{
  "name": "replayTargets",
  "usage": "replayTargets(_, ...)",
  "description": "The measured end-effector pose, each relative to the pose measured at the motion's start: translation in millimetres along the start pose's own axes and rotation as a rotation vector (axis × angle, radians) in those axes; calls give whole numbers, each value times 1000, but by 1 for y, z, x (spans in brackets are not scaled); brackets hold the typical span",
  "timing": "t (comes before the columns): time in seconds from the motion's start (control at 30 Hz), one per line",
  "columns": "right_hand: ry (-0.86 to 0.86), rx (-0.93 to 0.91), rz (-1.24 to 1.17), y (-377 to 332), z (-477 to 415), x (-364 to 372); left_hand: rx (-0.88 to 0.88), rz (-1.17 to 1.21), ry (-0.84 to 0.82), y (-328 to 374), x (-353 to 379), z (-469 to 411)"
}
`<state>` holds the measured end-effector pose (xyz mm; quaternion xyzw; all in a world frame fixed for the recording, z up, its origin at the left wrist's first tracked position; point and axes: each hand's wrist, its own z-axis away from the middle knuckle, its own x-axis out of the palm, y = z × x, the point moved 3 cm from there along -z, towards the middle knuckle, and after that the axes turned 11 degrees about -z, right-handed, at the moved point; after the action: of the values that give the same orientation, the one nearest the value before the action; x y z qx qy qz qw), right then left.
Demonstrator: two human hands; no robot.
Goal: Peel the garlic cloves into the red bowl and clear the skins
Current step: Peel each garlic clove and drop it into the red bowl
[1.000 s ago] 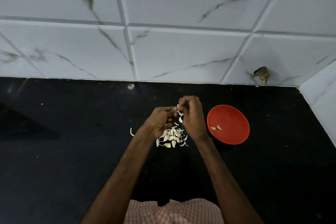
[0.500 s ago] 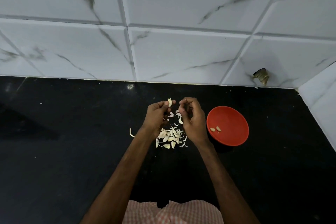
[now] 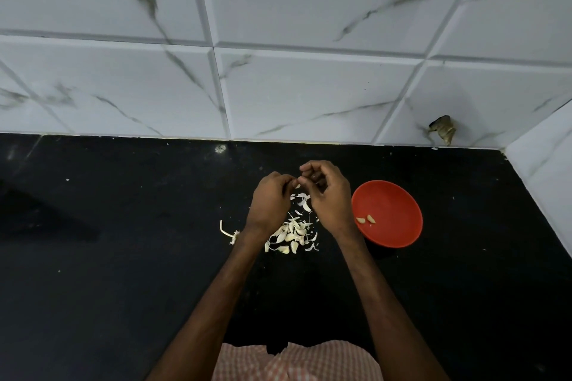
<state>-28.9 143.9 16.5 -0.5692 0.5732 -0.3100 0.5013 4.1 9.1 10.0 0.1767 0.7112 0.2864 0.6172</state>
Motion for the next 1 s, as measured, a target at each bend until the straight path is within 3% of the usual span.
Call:
replayTargets(0.2,-67,72,-61,1,-2,3,57,-150,-32,3,4,3)
replayTargets(0.33,73,131,-115,1,-6,4,-51,187,-23,6,6,8)
replayTargets(0.6,344,552,-485,6,3,13,119,192,170,14,2,9)
replayTargets(0.87,283,932,-894,2,2,11,252,219,168,4,1,9)
replayTargets(0.93,286,876,-809,0,2,13,193,330,168,6,3,10)
replayTargets(1.0,316,630,-480,-3,3,12,-7,561,126,7,7,9)
